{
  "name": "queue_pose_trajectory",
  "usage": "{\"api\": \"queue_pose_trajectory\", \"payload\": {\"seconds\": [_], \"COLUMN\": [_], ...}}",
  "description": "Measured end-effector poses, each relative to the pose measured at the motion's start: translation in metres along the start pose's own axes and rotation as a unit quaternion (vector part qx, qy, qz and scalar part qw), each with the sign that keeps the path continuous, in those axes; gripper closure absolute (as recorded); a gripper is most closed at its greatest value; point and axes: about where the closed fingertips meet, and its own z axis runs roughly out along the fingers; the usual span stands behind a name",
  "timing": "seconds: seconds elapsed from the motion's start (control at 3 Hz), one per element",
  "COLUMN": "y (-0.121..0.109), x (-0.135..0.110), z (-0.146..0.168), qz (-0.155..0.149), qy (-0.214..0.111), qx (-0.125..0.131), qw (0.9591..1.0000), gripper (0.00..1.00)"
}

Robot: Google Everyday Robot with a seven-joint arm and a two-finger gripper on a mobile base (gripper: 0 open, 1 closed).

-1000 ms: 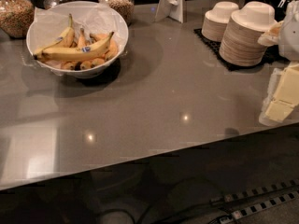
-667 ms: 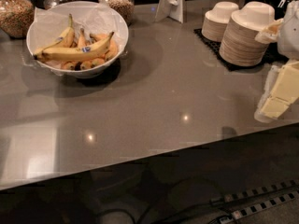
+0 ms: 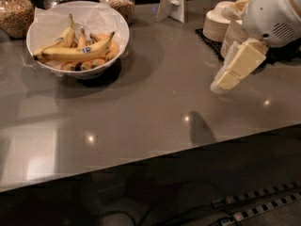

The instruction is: Pick banana from white bowl

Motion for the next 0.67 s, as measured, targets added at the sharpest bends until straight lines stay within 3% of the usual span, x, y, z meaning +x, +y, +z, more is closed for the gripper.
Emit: {"api": "queue_pose_trajectory", "payload": {"seconds": [0.33, 0.67], "y": [-0.023, -0.035], "x": [-0.049, -0.116], "z": [0.026, 0.073], "qz": [-0.03, -0.071], "qy": [-0.059, -0.123], "qx": [0.009, -0.012], "qw": [0.9978, 0.9898], "gripper": [0.0, 0.0]}}
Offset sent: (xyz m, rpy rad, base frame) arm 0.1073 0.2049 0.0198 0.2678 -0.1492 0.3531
